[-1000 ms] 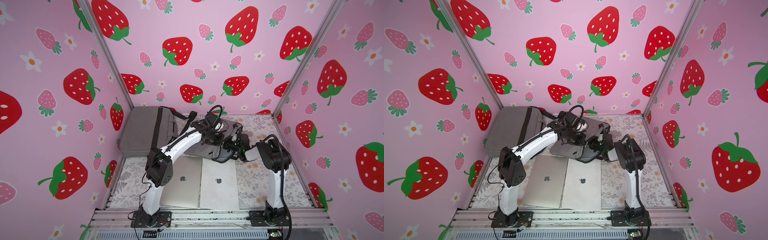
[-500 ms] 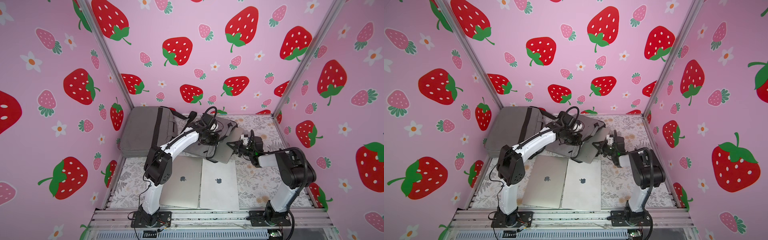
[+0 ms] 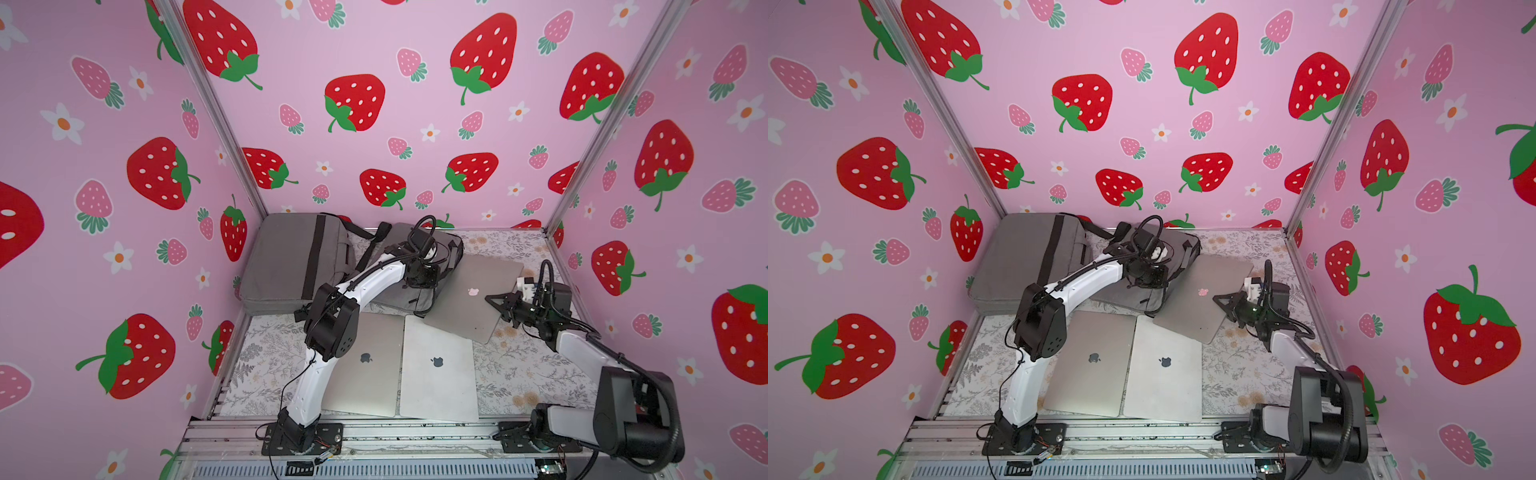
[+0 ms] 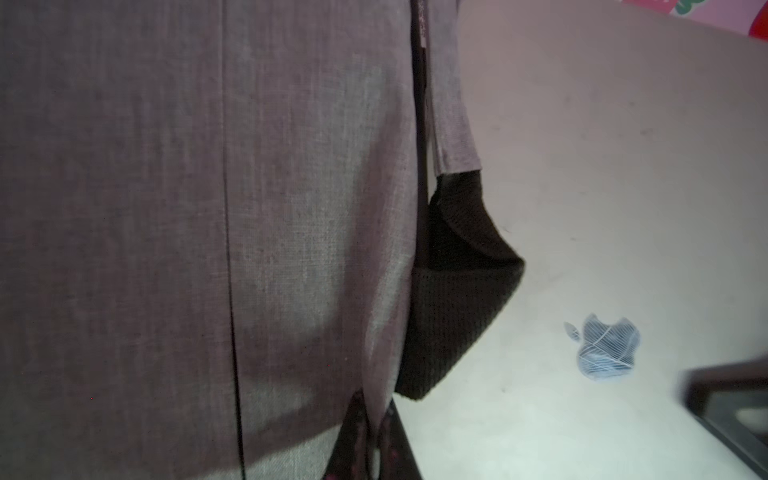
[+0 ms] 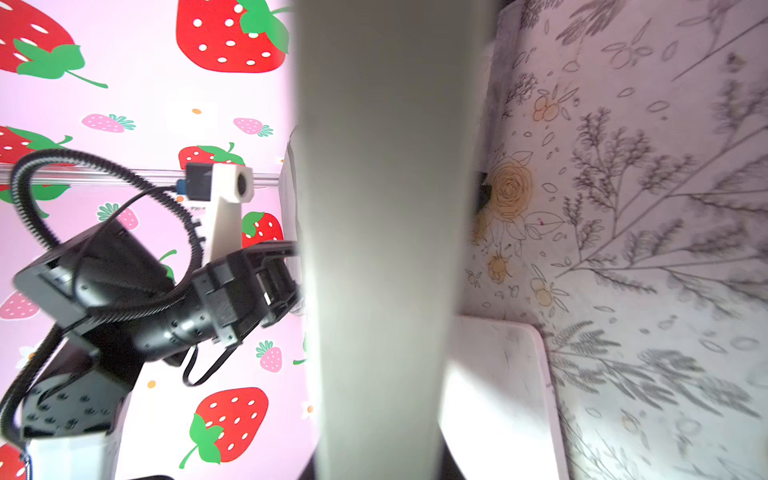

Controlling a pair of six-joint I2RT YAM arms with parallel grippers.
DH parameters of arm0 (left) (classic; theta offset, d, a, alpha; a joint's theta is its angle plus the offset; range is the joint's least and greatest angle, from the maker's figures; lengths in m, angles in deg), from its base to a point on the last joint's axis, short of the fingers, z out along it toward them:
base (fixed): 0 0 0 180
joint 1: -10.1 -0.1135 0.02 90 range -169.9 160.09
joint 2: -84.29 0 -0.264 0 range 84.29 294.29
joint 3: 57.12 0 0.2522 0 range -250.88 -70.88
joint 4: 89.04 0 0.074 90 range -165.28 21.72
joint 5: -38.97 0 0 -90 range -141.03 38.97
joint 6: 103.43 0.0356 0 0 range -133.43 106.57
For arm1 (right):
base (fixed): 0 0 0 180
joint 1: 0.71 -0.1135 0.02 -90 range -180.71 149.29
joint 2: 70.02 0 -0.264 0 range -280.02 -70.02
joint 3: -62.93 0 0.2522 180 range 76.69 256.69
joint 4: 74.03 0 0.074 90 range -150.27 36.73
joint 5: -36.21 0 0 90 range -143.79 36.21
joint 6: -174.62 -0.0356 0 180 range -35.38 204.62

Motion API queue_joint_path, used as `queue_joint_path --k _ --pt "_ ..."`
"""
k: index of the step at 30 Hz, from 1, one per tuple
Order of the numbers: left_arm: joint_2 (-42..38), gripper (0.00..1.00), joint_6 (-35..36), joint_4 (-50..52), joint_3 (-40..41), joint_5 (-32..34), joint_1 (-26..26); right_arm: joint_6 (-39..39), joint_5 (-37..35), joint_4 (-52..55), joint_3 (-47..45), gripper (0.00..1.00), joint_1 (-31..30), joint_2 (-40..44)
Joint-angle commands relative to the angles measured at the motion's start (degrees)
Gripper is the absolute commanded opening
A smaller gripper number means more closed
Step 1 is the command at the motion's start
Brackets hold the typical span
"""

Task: Open the zippered laptop bag and take out the laptop
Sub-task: Take out the laptop from the zippered laptop bag, then close the bag flap on the zippered laptop bag.

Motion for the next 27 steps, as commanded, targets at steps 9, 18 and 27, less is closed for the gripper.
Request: queue_joint_path --k 9,18,27 --pt "5.8 0.17 -2.8 -1.7 -7.9 -2.6 0.1 9.7 6.8 16.8 3.2 0.00 4.9 16.1" --pt "2.1 0.42 -2.2 -1.5 -9.0 -3.2 -0.1 12.0 12.3 19.0 4.2 0.00 4.8 21.9" --pt "-15.5 0.61 -1.8 -9.0 7.0 -6.4 -2.5 4.4 16.2 4.2 3.6 0.00 4.3 18.3"
